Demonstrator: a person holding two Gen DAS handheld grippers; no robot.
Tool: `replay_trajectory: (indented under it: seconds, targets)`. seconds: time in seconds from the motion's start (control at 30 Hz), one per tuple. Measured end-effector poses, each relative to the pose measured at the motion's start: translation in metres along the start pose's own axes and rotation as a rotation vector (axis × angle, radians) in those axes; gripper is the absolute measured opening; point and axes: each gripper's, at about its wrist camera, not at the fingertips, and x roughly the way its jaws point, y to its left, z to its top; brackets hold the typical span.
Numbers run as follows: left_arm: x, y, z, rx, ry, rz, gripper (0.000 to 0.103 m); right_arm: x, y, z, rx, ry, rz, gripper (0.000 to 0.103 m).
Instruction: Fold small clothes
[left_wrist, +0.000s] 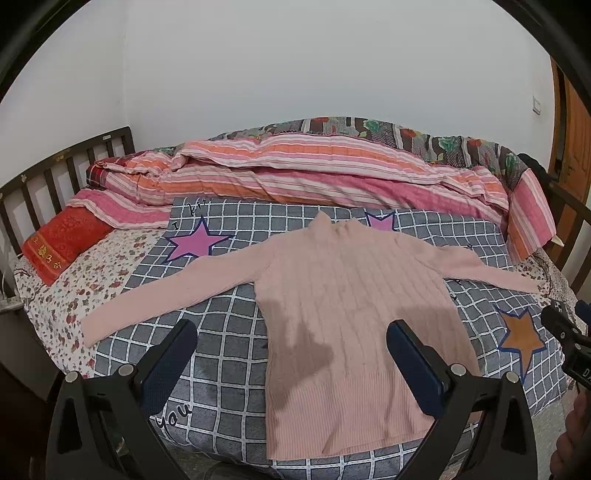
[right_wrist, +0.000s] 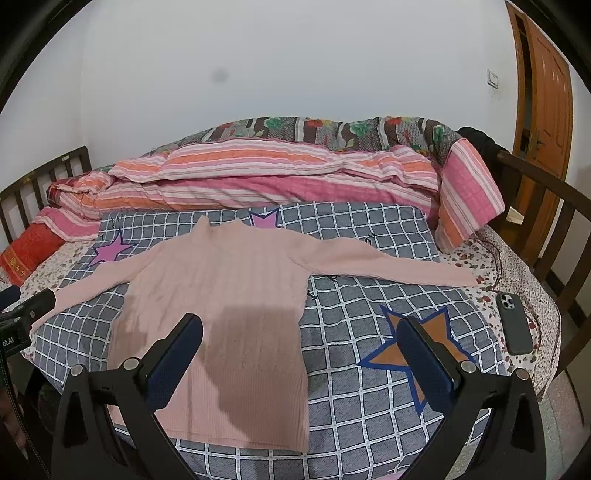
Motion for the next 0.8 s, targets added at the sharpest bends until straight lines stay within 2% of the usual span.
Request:
replay_trajectory:
  seconds: [0.8]
  targets:
    - [-0.0009,-0.0009,-0.0010,-0.003,-0.005,-0.003,0.103,-0.0009,0.0046,0.0008,0.011,0.000,0.013,0.103]
